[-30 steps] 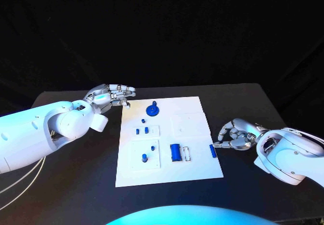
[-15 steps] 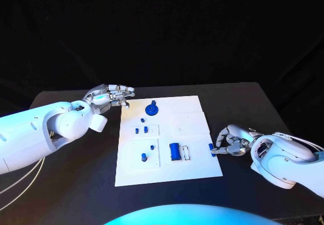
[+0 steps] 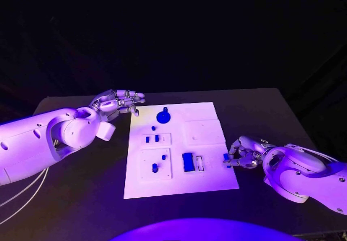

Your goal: Assemble the parts on the task board

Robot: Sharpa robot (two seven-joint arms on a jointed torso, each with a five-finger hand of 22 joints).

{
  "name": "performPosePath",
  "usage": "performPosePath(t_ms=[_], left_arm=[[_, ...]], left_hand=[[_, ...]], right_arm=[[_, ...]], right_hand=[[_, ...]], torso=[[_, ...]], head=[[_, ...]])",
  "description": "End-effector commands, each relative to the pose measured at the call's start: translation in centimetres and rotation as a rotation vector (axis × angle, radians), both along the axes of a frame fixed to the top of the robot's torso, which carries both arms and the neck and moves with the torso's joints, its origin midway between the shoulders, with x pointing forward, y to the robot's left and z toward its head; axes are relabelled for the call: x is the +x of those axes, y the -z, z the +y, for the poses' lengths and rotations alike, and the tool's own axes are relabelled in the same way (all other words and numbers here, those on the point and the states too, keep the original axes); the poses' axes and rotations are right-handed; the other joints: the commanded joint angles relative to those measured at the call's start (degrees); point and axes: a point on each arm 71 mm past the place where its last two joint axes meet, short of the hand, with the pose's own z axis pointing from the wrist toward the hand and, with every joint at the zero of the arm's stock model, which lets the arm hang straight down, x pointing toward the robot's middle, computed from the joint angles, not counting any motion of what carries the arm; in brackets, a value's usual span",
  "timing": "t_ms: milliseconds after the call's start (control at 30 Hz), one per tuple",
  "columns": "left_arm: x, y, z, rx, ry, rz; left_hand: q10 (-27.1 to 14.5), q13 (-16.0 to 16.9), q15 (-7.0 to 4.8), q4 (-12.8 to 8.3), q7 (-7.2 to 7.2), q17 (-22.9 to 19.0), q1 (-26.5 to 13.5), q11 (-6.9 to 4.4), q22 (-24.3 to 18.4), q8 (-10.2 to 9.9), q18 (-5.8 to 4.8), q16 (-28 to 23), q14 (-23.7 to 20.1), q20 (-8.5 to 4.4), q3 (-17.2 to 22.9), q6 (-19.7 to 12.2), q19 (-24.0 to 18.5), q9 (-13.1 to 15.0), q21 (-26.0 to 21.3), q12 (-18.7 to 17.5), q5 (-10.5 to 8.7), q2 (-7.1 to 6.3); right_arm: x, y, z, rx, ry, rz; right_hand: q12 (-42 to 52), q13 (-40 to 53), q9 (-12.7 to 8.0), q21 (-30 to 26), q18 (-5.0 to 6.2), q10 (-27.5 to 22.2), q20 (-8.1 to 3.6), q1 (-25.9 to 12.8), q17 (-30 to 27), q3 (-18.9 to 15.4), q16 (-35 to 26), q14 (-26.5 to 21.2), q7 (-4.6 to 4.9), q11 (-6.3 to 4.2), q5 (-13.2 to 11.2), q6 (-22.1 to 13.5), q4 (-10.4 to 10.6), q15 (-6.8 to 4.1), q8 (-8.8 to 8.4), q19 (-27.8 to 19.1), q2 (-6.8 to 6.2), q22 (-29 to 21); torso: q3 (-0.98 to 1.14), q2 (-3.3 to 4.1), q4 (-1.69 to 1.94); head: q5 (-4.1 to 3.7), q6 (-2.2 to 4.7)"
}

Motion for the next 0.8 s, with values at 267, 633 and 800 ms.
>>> performPosePath(t_ms=[267,633,800], left_arm=[[-0.1,-0.1,-0.2,-0.016,0.016,-0.005],[-0.1,-0.1,-0.1,-0.015,0.016,-0.002],[-0.1,-0.1,-0.1,-0.015,0.016,-0.002]], left_hand=[[-0.5,-0.1,0.43,0.4,1.26,-0.1,-0.3,-0.04,-0.1,0.4,0.82,0.0,-0.1,0.09,0.1,-0.4,0.4,0.0,-0.4,0.4,0.09,-0.02],[-0.6,-0.1,0.43,0.4,1.27,-0.1,-0.3,-0.04,-0.1,0.4,0.83,0.1,-0.2,0.09,0.1,-0.4,0.4,0.0,-0.4,0.4,0.11,0.02],[-0.6,-0.1,0.43,0.4,1.27,-0.1,-0.3,-0.04,-0.1,0.4,0.83,0.1,-0.2,0.09,0.1,-0.4,0.4,0.0,-0.4,0.4,0.11,0.02]], right_arm=[[0.2,0.7,0.1,-0.059,-0.021,0.010],[0.2,0.7,0.6,-0.087,-0.035,-0.005],[-0.1,0.4,1.0,-0.063,-0.031,-0.024]], right_hand=[[0.0,14.2,-0.8,0.3,-0.24,5.3,-0.73,9.3,14.9,5.9,0.1,6.1,-0.58,-0.92,0.1,1.2,-0.9,-1.00,-1.99,5.2,1.80,13.3],[0.1,14.2,-1.4,0.6,-0.32,5.3,-0.76,13.3,15.0,15.6,0.1,6.2,-0.52,-0.89,3.7,2.9,-0.8,-0.95,-3.59,5.3,-3.35,13.5],[0.1,14.3,-1.2,0.7,-0.34,5.4,-0.79,12.4,15.1,18.4,0.2,6.2,-0.61,-0.96,5.7,3.3,-0.7,-1.00,-3.75,5.3,-4.63,13.6]], torso=[[-0.04,-0.04,-0.06],[-0.07,-0.04,-0.01],[-0.05,-0.07,0.00]], head=[[0.00,0.02],[0.00,0.06],[0.09,0.04]])
